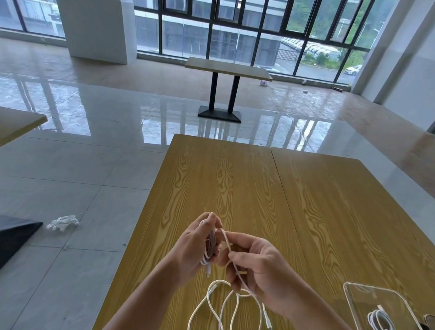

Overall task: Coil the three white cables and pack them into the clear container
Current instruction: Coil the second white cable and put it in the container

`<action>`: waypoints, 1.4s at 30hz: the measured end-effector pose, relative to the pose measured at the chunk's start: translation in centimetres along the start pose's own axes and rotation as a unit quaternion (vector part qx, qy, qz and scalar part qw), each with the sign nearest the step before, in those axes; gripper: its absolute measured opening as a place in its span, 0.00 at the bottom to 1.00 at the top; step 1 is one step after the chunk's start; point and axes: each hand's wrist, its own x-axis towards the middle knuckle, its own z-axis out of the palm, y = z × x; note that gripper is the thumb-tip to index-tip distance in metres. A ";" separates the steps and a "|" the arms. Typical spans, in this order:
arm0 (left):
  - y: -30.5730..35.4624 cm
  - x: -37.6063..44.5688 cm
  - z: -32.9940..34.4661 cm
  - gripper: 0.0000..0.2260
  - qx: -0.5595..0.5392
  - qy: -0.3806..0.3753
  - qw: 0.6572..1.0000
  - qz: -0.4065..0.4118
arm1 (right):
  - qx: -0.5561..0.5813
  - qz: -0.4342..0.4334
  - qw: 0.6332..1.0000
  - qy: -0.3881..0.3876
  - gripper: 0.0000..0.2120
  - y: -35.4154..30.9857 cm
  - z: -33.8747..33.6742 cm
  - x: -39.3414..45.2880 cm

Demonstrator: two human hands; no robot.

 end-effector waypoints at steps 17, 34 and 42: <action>-1.0 -0.4 1.6 0.12 -0.023 -0.017 1.000 -0.006 | -0.186 -0.069 0.967 0.161 0.09 1.5 1.8 0.9; 1.7 0.9 -2.8 0.06 -0.209 0.063 0.976 0.001 | -0.439 0.175 0.880 0.040 0.08 1.8 -0.7 -0.8; 1.7 0.1 -2.0 0.09 -0.021 0.039 0.999 0.009 | -0.389 0.095 0.896 0.190 0.09 1.1 -1.2 0.0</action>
